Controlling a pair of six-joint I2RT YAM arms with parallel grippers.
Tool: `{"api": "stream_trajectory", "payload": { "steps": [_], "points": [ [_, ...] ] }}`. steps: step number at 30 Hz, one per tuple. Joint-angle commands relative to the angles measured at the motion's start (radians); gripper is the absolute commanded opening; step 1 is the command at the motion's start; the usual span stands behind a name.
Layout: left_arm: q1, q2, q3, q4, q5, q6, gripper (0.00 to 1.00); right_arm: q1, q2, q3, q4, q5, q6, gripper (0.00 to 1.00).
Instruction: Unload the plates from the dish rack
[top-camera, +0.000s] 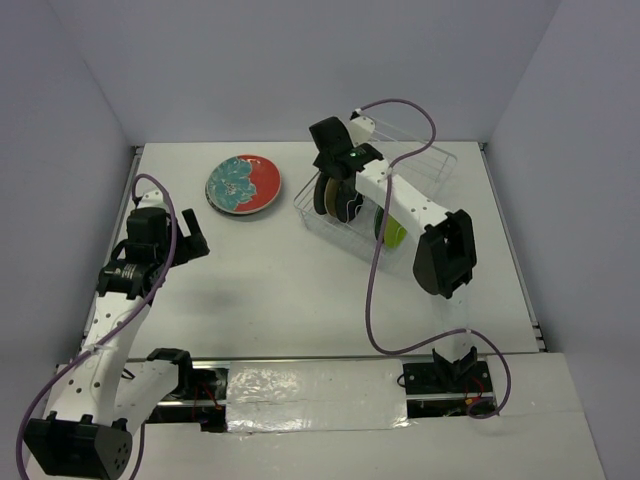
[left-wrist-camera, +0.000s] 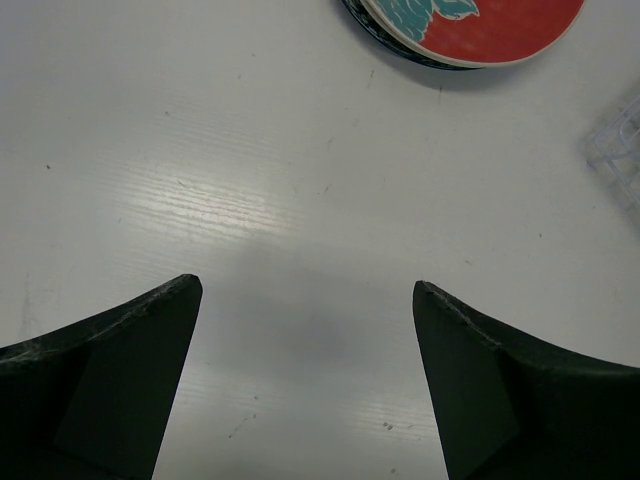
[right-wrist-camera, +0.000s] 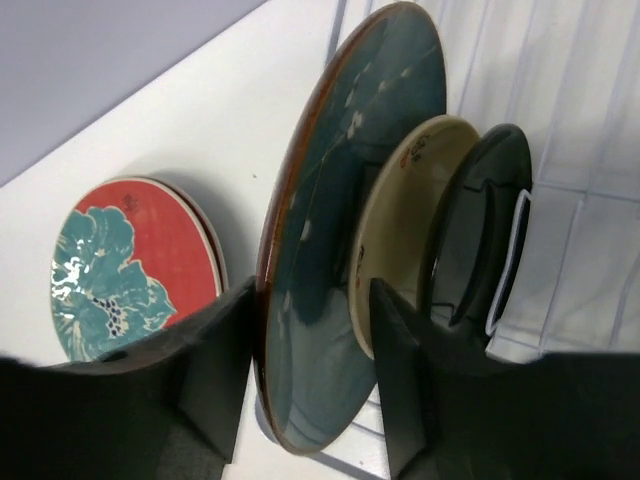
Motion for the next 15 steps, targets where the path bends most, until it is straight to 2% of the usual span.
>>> {"api": "stream_trajectory", "payload": {
  "steps": [1, 4, 9, 13, 15],
  "points": [
    [-0.003, -0.002, 0.008, 0.041, 0.009, 0.016, 1.00, -0.010, 0.013, 0.044, 0.052, 0.015, -0.013, 0.43],
    [-0.003, 0.001, 0.007, 0.040, 0.009, 0.016, 0.99, -0.005, -0.050, -0.044, 0.121, -0.001, -0.004, 0.26],
    [-0.003, 0.005, 0.009, 0.038, 0.007, 0.018, 0.99, 0.009, -0.140, -0.160, 0.189, -0.022, 0.034, 0.20],
    [-0.005, 0.005, 0.007, 0.040, 0.006, 0.014, 1.00, 0.009, -0.189, -0.191, 0.206, -0.041, 0.060, 0.02],
    [-0.005, 0.005, 0.007, 0.038, 0.003, 0.016, 1.00, 0.009, -0.200, -0.191, 0.204, -0.041, 0.068, 0.00]
  ]
}}
